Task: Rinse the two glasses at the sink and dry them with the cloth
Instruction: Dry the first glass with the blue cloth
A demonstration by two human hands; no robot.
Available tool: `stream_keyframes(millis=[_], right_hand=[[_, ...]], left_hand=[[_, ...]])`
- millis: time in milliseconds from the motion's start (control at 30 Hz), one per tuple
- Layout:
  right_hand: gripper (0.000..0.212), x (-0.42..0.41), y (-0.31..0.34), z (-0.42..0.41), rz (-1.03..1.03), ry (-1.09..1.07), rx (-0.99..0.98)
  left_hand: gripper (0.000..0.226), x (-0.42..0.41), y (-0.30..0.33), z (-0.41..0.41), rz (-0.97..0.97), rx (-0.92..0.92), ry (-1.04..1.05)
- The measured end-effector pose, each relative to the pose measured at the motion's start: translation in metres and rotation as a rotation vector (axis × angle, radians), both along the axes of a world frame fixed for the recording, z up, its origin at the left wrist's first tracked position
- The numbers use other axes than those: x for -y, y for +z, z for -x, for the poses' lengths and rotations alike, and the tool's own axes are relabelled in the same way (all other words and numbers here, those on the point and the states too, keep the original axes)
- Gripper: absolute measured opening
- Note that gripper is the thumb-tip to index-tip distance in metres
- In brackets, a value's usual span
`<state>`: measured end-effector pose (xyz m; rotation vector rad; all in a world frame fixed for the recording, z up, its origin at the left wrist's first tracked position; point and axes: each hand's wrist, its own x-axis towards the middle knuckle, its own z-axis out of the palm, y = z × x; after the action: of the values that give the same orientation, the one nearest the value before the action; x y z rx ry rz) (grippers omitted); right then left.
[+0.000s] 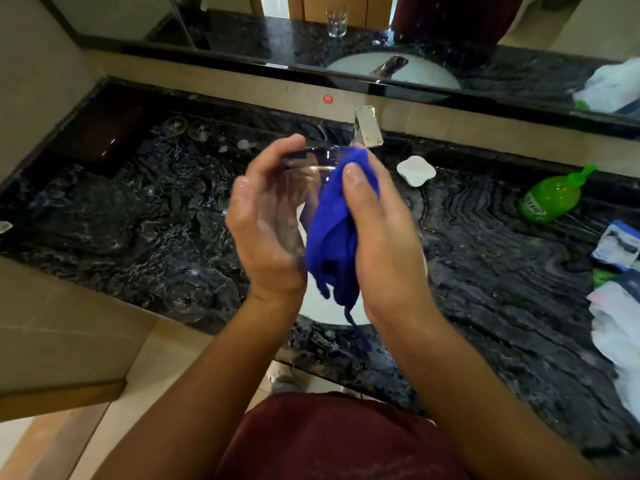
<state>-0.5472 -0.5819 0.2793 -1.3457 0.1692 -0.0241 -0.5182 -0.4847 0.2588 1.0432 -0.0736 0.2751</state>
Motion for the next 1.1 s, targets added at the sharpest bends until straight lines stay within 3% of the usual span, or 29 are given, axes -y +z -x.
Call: stream_keyframes(millis=[133,233,300,367,433,500,633,700,800,867,967,1100], right_hand=[[0.064,-0.005,-0.015,0.026,0.043,0.103,0.030],[0.045,-0.005,-0.017,0.026,-0.030,0.097,-0.023],[0.026,-0.002,-0.013,0.016,-0.117,0.046,-0.072],[0.027,0.003,-0.008,0.007,-0.288,-0.019,-0.115],[0.036,0.006,-0.004,0.001,-0.397,-0.069,-0.121],[0.037,0.005,-0.003,0.001,-0.398,-0.070,-0.087],[0.039,-0.006,-0.008,0.012,-0.309,-0.021,-0.026],[0.039,-0.011,-0.014,0.018,-0.267,-0.003,-0.026],[0.037,-0.012,-0.020,0.023,-0.303,-0.016,-0.074],[0.040,-0.007,-0.019,0.021,-0.400,-0.049,-0.140],[0.044,0.001,-0.020,0.017,-0.448,-0.057,-0.165],[0.036,0.000,-0.023,0.015,-0.210,-0.077,-0.133]], left_hand=[[0.062,-0.009,0.003,-0.010,0.018,-0.008,-0.004],[0.061,-0.013,0.002,-0.009,0.014,-0.031,-0.066],[0.064,-0.013,0.005,-0.006,-0.018,-0.062,-0.122],[0.062,-0.008,0.009,0.000,-0.065,-0.083,-0.181],[0.079,-0.003,0.015,0.006,-0.107,-0.075,-0.170],[0.084,-0.001,0.016,0.007,-0.115,-0.032,-0.140],[0.061,-0.010,0.010,-0.003,-0.017,-0.007,-0.167],[0.063,-0.013,0.010,-0.005,0.001,-0.040,-0.185],[0.063,-0.011,0.008,-0.004,-0.181,-0.068,-0.139],[0.044,-0.010,0.005,-0.005,-0.386,-0.067,-0.095],[0.042,-0.009,0.006,-0.003,-0.799,0.116,-0.093],[0.047,-0.005,0.010,-0.008,-0.847,0.164,-0.060]])
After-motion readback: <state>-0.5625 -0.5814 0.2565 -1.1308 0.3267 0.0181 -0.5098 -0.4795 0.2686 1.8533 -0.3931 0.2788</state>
